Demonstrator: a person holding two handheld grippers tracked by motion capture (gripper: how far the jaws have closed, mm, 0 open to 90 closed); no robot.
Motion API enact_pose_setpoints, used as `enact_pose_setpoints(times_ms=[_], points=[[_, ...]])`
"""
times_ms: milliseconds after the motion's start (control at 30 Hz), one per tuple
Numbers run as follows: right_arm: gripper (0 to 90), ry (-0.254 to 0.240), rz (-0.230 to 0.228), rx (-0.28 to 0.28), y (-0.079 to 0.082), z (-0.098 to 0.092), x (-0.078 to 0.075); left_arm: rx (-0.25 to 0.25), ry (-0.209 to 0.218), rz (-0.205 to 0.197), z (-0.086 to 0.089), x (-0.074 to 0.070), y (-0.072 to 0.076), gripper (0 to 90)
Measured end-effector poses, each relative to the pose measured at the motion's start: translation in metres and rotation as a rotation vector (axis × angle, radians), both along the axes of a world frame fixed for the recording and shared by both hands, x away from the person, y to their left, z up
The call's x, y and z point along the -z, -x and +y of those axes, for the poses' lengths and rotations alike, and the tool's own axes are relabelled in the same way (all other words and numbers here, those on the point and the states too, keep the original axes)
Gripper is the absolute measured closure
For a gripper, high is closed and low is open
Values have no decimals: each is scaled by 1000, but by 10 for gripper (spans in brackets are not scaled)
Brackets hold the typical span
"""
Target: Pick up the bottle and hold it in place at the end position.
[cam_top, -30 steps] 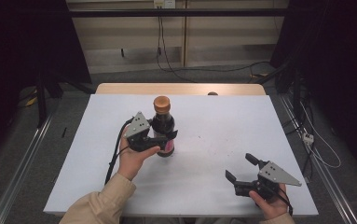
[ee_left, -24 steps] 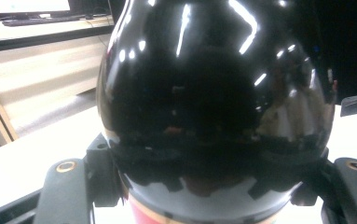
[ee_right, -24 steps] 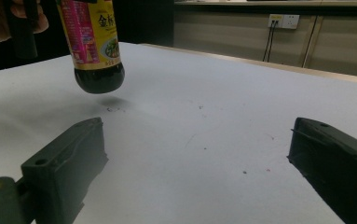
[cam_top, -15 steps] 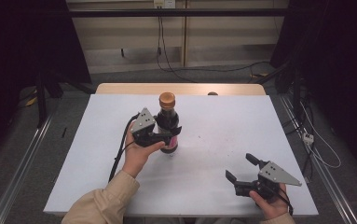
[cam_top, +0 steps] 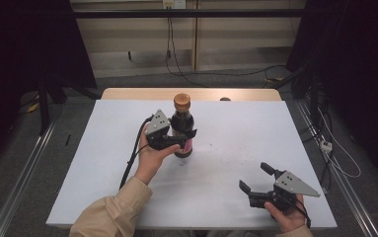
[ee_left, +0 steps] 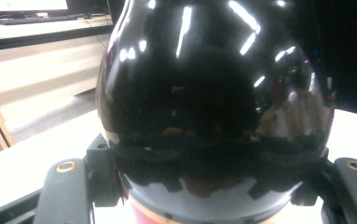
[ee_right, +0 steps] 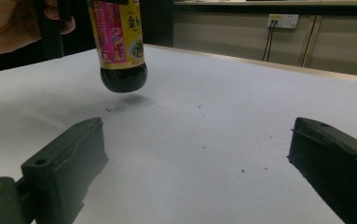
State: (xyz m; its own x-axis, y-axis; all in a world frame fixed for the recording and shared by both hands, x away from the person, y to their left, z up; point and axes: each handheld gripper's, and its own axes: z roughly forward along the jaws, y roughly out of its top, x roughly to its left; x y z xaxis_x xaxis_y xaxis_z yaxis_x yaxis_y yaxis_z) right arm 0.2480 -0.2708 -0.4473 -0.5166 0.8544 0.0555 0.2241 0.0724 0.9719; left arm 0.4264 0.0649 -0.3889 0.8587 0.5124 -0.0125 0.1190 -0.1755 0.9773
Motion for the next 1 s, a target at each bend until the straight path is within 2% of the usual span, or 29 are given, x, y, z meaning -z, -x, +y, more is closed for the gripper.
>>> enact_pose_setpoints(times_ms=[33, 133, 233, 333, 500, 1000], points=[[32, -1, 1, -1, 0, 0, 0, -3, 8, 4, -1, 1, 0, 306], [32, -2, 0, -4, 0, 0, 0, 5, -9, -3, -2, 1, -3, 306], [32, -1, -2, -6, 0, 0, 0, -3, -6, -1, -4, 3, -7, 306], [32, -2, 0, -6, 0, 0, 0, -7, 9, 10, -5, 5, -10, 305], [32, -4, 2, -4, 0, 0, 0, -8, -6, 4, -9, 7, -15, 306], [32, -8, 8, -7, 0, -1, 2, -5, -5, 20, -23, 16, -30, 306]])
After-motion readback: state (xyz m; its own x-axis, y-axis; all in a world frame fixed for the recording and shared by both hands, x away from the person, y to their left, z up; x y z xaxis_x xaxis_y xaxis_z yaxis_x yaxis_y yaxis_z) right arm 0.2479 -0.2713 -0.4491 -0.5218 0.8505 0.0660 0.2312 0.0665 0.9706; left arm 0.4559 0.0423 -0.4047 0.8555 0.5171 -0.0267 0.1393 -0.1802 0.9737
